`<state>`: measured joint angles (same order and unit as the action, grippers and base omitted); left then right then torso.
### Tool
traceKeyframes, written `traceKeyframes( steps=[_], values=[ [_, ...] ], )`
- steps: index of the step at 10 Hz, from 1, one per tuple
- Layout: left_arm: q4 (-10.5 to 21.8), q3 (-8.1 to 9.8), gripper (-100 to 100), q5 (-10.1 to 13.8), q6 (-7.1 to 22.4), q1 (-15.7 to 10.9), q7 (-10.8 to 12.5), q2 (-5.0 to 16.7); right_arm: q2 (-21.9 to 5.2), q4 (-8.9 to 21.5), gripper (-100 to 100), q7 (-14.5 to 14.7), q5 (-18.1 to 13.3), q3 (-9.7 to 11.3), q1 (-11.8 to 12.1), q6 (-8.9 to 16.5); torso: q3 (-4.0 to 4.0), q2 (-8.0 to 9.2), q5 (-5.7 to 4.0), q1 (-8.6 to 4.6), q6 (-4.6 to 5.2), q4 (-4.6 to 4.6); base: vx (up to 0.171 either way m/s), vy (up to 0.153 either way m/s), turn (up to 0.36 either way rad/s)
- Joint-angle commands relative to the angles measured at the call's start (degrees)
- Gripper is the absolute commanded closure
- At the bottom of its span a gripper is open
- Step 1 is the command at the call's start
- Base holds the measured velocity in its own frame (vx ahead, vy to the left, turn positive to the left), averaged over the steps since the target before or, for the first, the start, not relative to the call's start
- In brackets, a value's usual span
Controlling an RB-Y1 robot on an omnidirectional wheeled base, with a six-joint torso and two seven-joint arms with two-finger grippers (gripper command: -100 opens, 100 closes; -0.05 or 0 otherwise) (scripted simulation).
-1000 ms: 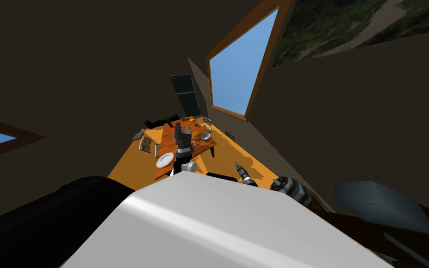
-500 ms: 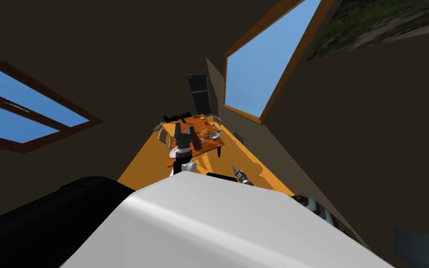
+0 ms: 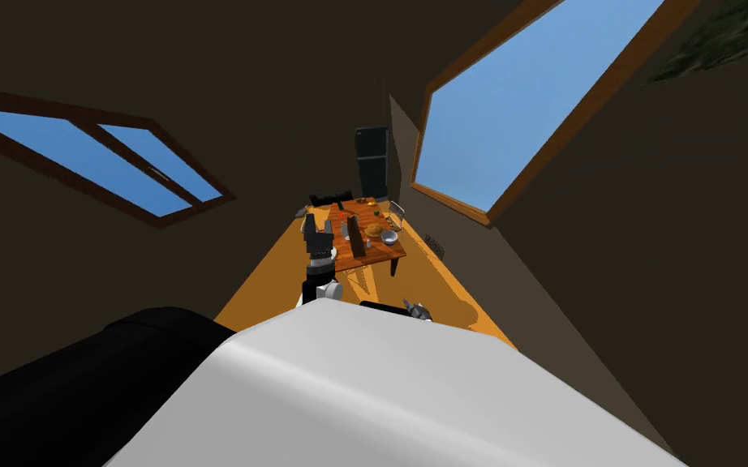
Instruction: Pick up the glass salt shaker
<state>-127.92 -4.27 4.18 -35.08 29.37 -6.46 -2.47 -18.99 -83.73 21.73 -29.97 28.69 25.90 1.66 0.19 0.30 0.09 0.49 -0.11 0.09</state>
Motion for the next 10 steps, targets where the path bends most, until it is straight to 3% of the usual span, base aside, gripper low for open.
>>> traceKeyframes(
  steps=[1,2,3,4,5,6,9,10],
  values=[
    [0.0,0.00,0,0.0,0.0,0.0,0.0,0.0,-1.7,2.8,-100,2.9,-1.1,2.5,-1.0,1.8,0.00,0.00,0.00,0.00,0.00,0.00,0.034,0.061,0.450],
    [0.0,0.00,0,0.0,0.0,0.0,0.0,0.0,-1.7,2.8,-100,3.6,-1.1,2.5,-1.0,1.8,-0.01,-0.01,0.01,0.05,0.02,-0.01,0.029,0.049,0.333],
    [0.0,0.01,0,0.0,0.0,0.0,0.0,0.0,-2.6,5.0,-100,5.9,-1.9,4.1,-1.8,2.9,0.00,0.00,0.01,0.02,0.03,0.00,0.029,0.056,0.419],
    [0.0,0.00,0,0.0,0.0,0.0,0.0,0.0,-2.6,5.0,-100,6.1,-1.9,4.1,-1.8,2.9,0.00,0.00,0.01,0.05,0.02,0.00,0.034,0.035,0.257],
    [0.0,0.01,0,0.0,0.0,0.0,0.0,0.0,-3.6,7.2,-100,8.4,-2.7,5.9,-2.6,4.1,0.00,0.01,0.01,-0.02,0.06,0.00,0.044,0.039,0.410],
    [0.0,0.01,0,0.0,0.0,0.0,0.0,0.0,-3.6,7.2,-100,8.6,-2.7,5.9,-2.6,4.1,-0.01,-0.02,0.00,-0.01,0.03,-0.01,0.038,0.031,0.327],
    [0.0,0.01,0,0.0,0.0,0.0,0.0,0.0,-5.7,11.6,-100,13.5,-4.5,9.4,-4.1,6.4,-0.01,0.00,0.00,-0.04,0.08,-0.01,0.044,0.031,0.331],
    [0.0,0.01,0,0.0,0.0,0.0,0.0,0.0,-5.7,11.8,-100,13.8,-4.5,9.4,-4.1,6.4,0.00,0.00,0.00,-0.03,0.05,0.00,0.034,0.026,0.256]
  ],
)
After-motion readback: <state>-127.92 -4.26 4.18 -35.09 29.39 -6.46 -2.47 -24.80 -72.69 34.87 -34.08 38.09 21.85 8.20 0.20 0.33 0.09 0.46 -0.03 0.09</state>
